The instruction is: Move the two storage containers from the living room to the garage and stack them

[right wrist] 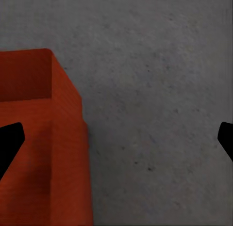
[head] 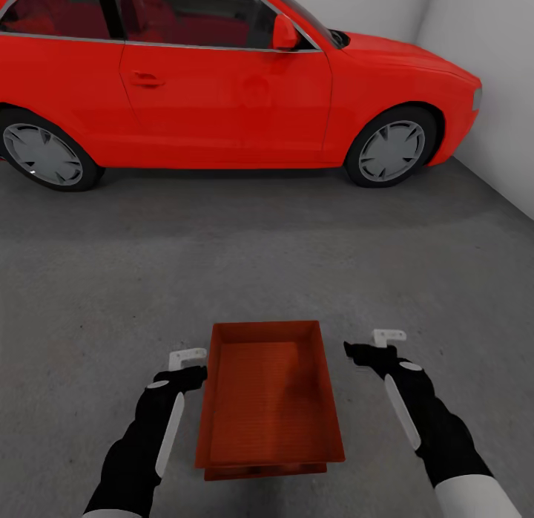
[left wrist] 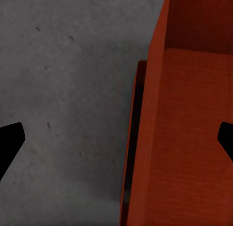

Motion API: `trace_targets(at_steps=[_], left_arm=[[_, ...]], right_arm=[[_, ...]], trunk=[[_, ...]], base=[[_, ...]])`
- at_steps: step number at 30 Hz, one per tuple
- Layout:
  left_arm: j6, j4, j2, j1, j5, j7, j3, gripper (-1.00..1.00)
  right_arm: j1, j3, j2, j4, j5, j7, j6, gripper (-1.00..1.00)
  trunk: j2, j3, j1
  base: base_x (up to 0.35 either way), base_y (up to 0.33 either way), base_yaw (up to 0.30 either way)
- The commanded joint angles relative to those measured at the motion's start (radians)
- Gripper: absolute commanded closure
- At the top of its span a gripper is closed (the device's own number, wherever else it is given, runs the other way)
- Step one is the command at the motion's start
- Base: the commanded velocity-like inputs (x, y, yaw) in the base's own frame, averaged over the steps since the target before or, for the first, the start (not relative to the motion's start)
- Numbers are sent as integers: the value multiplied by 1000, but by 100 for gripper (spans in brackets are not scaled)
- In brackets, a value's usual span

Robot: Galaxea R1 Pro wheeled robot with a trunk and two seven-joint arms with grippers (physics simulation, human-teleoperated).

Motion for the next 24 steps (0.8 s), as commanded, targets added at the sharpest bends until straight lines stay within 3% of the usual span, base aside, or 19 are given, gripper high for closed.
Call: trace_targets(at_steps=[1,9,13,19,24], left_arm=[[5,-1,-1,0,-5,-1,2,-100],[3,-1,-1,0,-5,-1,3,-100],[3,-1,-1,0,-5,-2,3,-100],[3,-1,-1,0,-7,-3,2,-100],[1,6,-1,0,-10,-3,4,-100]], right_arm=[[0,1,-1,-9,-7,-2,18,-100],[0,5,-1,-15,-6,-3,49,-100],[0,6,-1,-10,-9,-4,49,-100],[0,6,-1,-7,37,-4,50,-100],[0,6,0,-2,45,-5,50,-100]], trunk=[[0,-1,0],[0,-1,0],[28,12,-15],[70,31,-38],[105,46,-58]], base=[[0,0,0],[0,0,0],[0,0,0],[0,0,0],[0,0,0]])
